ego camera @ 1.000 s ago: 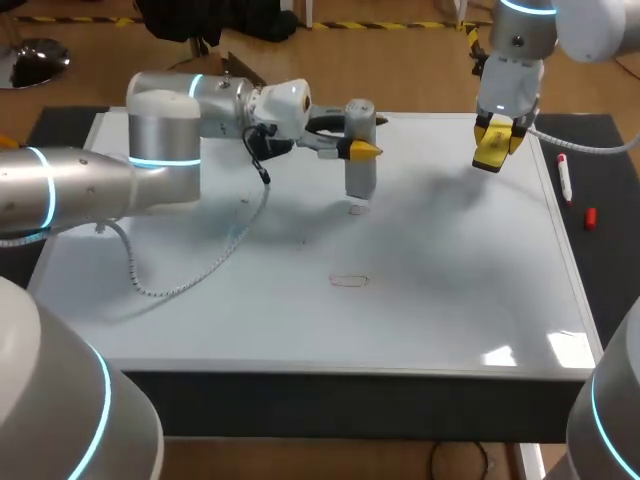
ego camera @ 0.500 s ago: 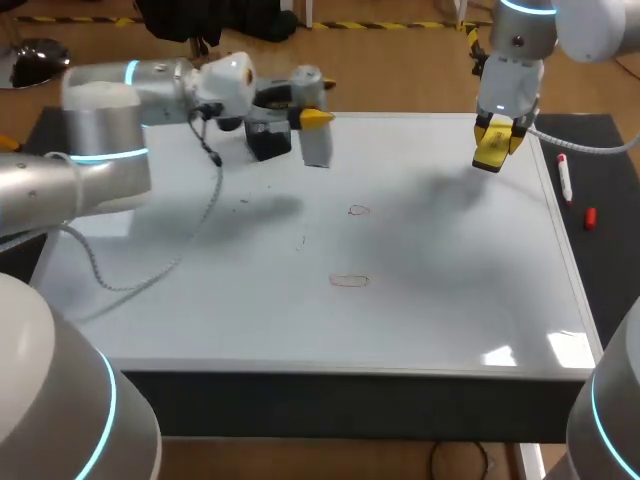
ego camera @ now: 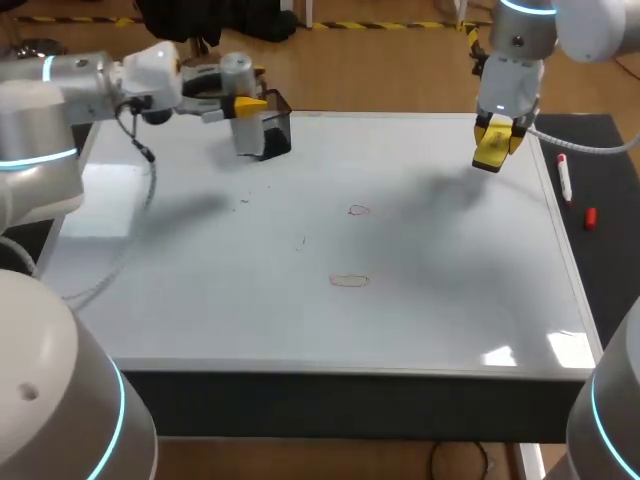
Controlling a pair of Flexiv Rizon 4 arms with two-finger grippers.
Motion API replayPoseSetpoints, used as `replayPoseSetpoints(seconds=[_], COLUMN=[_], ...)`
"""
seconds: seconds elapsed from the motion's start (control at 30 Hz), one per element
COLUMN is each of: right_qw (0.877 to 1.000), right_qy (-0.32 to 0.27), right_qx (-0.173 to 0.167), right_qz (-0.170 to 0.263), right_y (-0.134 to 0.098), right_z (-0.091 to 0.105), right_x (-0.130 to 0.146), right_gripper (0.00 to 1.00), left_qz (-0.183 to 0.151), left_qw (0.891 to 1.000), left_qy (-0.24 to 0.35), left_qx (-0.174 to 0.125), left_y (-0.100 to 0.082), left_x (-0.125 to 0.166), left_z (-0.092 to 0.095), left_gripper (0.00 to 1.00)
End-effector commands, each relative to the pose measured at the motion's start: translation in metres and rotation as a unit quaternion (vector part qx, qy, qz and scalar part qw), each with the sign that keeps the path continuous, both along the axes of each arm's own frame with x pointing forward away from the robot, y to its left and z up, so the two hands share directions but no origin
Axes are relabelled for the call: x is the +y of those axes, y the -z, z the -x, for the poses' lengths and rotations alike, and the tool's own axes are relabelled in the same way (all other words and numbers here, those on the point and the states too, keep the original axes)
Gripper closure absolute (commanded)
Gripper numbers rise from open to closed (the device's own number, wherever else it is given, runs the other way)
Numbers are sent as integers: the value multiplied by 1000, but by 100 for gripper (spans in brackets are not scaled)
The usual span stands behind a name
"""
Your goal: Pick up the inspection probe, press it on each red-marked spot on the whiteboard one by one, put down the probe, pick up the eraser, and wipe off all the red marks.
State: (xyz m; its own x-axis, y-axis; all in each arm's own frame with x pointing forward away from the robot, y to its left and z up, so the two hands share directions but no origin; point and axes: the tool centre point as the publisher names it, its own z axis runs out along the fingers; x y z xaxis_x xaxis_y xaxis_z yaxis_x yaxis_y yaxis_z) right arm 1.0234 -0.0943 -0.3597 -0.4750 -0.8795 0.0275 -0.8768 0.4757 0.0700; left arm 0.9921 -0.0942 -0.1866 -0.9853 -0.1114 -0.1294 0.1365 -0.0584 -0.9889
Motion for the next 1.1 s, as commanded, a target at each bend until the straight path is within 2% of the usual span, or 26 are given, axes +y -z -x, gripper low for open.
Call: replayPoseSetpoints(seconds=[0.03, 0.23, 0.63, 0.8, 1.1], right_qw=[1000, 1000, 1000, 1000, 1000], right_qy=[-1, -1, -1, -1, -1], right_qx=[1, 1, 1, 1, 1], right_qz=[1, 1, 1, 1, 1], right_y=[-1, -1, -1, -1, -1], right_z=[-1, -1, -1, -1, -1], right_x=[-1, -1, -1, -1, -1], right_gripper=[100, 100, 100, 100, 100], left_qz=[-8, -25, -15, -18, -18], left_qw=[998, 996, 996, 997, 997], left_qy=[-62, -85, -90, -75, -75], left_qx=[8, 7, -4, -11, -11], left_y=[-2, 4, 16, 18, 18], left_x=[35, 75, 127, 141, 141], left_z=[9, 6, -3, -9, -9], left_gripper=[100, 100, 100, 100, 100])
